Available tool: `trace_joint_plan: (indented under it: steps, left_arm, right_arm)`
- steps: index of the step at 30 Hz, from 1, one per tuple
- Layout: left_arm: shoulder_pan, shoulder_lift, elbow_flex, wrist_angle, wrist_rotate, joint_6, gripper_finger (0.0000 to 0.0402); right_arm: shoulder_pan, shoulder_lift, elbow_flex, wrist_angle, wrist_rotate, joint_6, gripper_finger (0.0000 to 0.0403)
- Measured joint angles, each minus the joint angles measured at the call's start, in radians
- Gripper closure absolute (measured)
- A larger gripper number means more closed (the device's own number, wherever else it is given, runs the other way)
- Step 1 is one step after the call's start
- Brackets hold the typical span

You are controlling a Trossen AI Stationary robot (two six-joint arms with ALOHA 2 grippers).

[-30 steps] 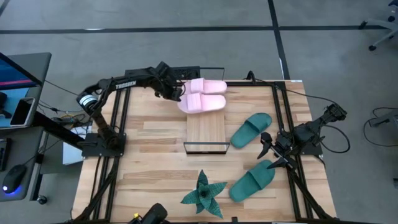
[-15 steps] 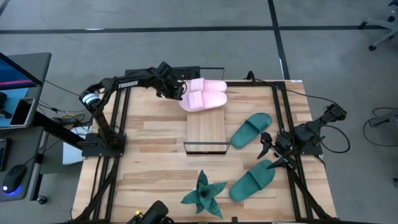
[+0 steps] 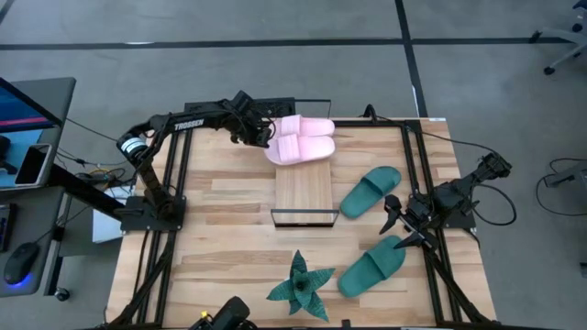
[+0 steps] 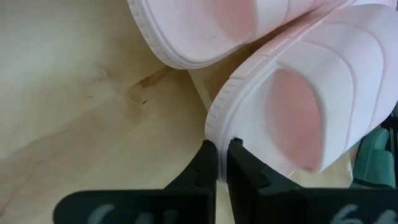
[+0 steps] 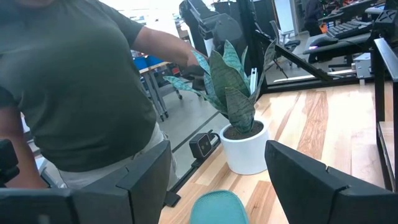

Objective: Pick and place slides into the shelf
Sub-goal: Put the pink slipper on the shelf

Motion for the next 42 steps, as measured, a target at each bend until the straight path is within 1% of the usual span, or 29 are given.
trace_joint_plan:
  steps: [10,21,30,42]
  left_arm:
    - [-0.003,0.000,0.000,0.000,-0.024,0.001,0.0401]
    - [-0.009,0.000,0.000,0.000,-0.016,0.012,0.0401]
    - [-0.010,0.000,0.000,0.027,-0.014,0.012,0.0367]
    - [-0.011,-0.001,0.000,0.034,-0.022,0.015,0.0361]
  right_arm:
    - [0.000,0.000,0.000,0.000,0.000,0.000,0.0149]
    - [0.000,0.000,0.000,0.000,0.000,0.000,0.0149]
    - [0.000,0.000,0.000,0.000,0.000,0.000,0.0149]
    - [0.000,0.000,0.000,0.000,0.000,0.000,0.0149]
